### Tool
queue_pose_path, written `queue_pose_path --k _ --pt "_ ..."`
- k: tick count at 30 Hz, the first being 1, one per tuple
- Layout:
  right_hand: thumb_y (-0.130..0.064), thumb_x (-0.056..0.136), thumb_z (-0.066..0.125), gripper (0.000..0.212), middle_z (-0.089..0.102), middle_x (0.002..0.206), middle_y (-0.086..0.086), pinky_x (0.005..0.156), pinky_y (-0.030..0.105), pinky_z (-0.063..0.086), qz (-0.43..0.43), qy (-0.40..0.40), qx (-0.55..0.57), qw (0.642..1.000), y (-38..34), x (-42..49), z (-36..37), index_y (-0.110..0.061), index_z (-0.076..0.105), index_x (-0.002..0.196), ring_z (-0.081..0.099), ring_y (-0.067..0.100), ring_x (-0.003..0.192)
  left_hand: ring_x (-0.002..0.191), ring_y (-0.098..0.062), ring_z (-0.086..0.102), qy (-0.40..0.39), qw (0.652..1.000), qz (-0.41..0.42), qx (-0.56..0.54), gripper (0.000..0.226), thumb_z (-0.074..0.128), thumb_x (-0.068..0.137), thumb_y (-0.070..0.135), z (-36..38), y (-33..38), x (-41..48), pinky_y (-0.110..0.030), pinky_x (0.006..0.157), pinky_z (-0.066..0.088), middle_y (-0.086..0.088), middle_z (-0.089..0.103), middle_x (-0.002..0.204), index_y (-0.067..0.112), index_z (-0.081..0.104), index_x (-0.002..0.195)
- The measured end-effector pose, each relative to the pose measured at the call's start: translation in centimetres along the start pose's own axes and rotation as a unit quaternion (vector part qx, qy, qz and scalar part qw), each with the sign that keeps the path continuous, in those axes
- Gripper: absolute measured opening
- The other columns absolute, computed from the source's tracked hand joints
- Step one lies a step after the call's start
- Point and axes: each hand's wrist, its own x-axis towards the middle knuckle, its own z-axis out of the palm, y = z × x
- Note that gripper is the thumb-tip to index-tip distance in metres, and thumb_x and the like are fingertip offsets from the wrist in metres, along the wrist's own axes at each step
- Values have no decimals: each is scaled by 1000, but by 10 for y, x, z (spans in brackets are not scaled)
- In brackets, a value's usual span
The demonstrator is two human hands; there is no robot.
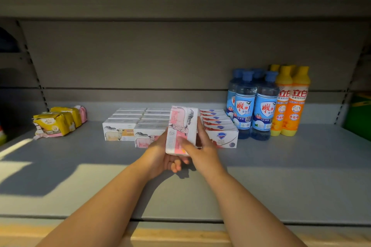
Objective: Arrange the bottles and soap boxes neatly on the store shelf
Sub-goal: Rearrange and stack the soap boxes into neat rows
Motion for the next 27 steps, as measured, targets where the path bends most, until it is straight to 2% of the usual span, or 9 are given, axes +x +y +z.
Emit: queue_pose_path --k 4,8,11,14,16,20,22,25,27 --pt "-5 83 66 60 64 116 -15 78 14 49 18 0 31 999 2 4 -1 -36 48 131 62 -1 97 54 -27 63 91 990 3 106 60 27 98 55 6 -1 1 -30 49 51 -17 69 76 11 68 97" --pt "-8 75 75 83 44 118 -43 98 8 36 -68 12 -70 995 3 0 0 -62 33 122 44 -18 113 90 -29 68 204 977 17 -62 59 28 96 58 9 13 3 -44 79 55 -14 70 104 13 66 100" --pt "3 69 64 69 57 114 -14 95 19 43 -183 56 -185 964 0 -1 1 -39 51 122 52 -3 107 101 -23 67 81 985 79 -131 60 24 91 59 6 21 -6 -33 77 55 -10 68 114 18 59 117" --pt "-17 70 61 32 55 113 -12 97 30 43 -245 99 -223 938 -1 -1 -3 -24 70 100 50 20 114 110 -24 62 -25 987 114 -111 47 59 83 30 5 21 -19 -35 84 54 -7 63 125 22 54 129" --pt "-24 73 60 30 50 120 -19 97 28 42 -214 112 -231 943 -1 0 -6 -30 69 101 44 17 122 107 -23 62 -24 988 143 -55 58 63 73 7 7 19 -21 -31 79 54 -3 62 124 23 52 128" --pt "-7 72 73 49 37 128 -10 107 15 27 -197 102 -256 941 2 1 -12 -16 60 119 36 11 127 96 -24 64 -14 985 158 -68 61 59 68 -1 7 21 -23 -29 67 55 -3 63 119 24 52 123" --pt "4 65 77 52 40 123 -7 104 9 28 -199 110 -248 942 1 4 -13 -12 62 113 41 12 120 93 -21 67 -15 984 165 -66 58 58 68 0 5 24 -23 -28 65 55 3 67 114 25 54 121" --pt "10 57 77 51 45 111 0 96 23 43 -179 109 -206 956 1 3 -11 -7 65 104 52 17 105 91 -9 68 15 978 206 -17 45 60 70 12 2 25 -23 -20 69 53 14 70 104 20 58 114" --pt "2 55 83 49 47 104 -1 85 24 48 -128 105 -181 969 0 3 -8 -12 65 99 57 18 96 93 -9 66 53 967 246 26 44 67 64 26 0 24 -23 -22 74 52 9 70 103 16 61 106"
